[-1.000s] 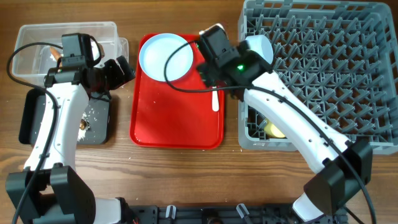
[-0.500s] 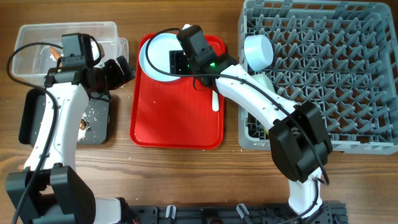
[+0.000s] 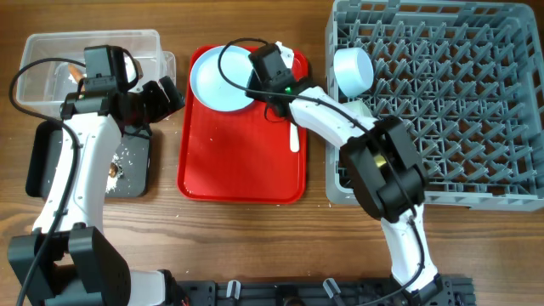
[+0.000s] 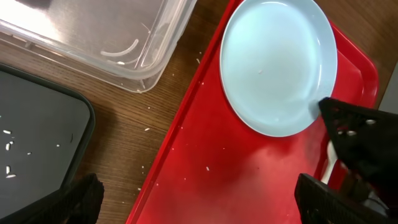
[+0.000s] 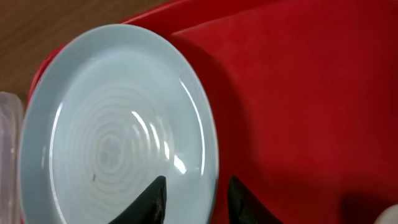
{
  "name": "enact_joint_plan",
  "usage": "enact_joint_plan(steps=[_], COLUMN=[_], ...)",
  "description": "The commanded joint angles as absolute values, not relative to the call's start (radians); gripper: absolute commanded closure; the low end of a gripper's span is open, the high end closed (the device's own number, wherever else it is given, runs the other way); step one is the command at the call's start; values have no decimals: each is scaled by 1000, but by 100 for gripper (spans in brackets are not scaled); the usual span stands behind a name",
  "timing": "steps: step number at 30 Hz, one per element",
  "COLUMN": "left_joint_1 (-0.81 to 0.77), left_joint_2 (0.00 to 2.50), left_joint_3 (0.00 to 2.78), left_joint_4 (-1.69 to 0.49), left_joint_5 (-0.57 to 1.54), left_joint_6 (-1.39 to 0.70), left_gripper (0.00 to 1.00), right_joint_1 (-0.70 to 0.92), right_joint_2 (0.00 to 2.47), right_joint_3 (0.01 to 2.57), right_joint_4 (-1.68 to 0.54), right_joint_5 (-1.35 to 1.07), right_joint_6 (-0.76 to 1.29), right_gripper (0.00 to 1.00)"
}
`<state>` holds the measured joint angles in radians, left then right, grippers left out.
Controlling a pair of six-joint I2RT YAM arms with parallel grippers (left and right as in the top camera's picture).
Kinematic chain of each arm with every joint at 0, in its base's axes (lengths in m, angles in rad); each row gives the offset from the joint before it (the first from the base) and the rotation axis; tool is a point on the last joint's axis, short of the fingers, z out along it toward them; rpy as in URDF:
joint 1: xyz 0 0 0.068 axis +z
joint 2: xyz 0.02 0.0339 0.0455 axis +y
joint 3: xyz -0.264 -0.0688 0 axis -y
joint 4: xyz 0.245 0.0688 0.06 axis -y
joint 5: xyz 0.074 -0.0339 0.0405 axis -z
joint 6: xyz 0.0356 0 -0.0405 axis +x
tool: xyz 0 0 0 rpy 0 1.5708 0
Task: Sort waste into correct bins and load items into the dishwasher rack
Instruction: 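Lift the light blue plate and stand it upright in the rack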
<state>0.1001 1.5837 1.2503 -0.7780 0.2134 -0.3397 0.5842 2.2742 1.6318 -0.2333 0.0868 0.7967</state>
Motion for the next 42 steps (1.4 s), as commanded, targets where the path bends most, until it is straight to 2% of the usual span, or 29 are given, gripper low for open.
enact_joint_plan(steps=[1,5,6,8,12,14,18,23,25,27,30,32,38,42], left_joint_1=[103,103,103,103,103,103,103,103,103,103,103,103,103,103], left_joint_2=[1563,1563,1563,1563,1563,1563,1563,1563,1563,1563,1563,1563,1563,1563], left_joint_3=[1264,1264,1264,1264,1264,1264,1264,1264,1264,1264,1264,1264,1264,1264], left_joint_4=[-775,-775,-775,-775,-775,-775,-775,-775,-775,-775,-775,-775,-775,-775], left_joint_5=[211,211,211,211,211,211,211,211,211,211,211,211,211,211], left_joint_6=[-349,-349,-349,-349,-349,-349,-349,-349,-349,-349,-349,-349,-349,-349], left_gripper=[0,0,0,0,0,0,0,0,0,0,0,0,0,0], right_joint_1=[585,586,585,585,549,527,493,481,480,479,443,403,244,229], right_joint_2=[2320,2328,2333,2329,2293,2257,2132,1850,1748,1651,1599,1600,1685,1789], right_joint_3=[1641,1641,1641,1642,1643,1643,1643,1643,1643,1643,1643,1642,1625,1625], right_joint_4=[-231,-232,-234,-237,-310,-345,-488,-580,-638,-738,-817,-850,-830,-831], right_joint_5=[82,56,19,-33,-130,-244,-200,57,298,650,1040,1179,1256,1210], right_joint_6=[838,837,835,806,797,652,461,288,288,296,295,292,269,232], right_gripper=[71,76,80,95,96,96,96,96,96,96,96,96,96,96])
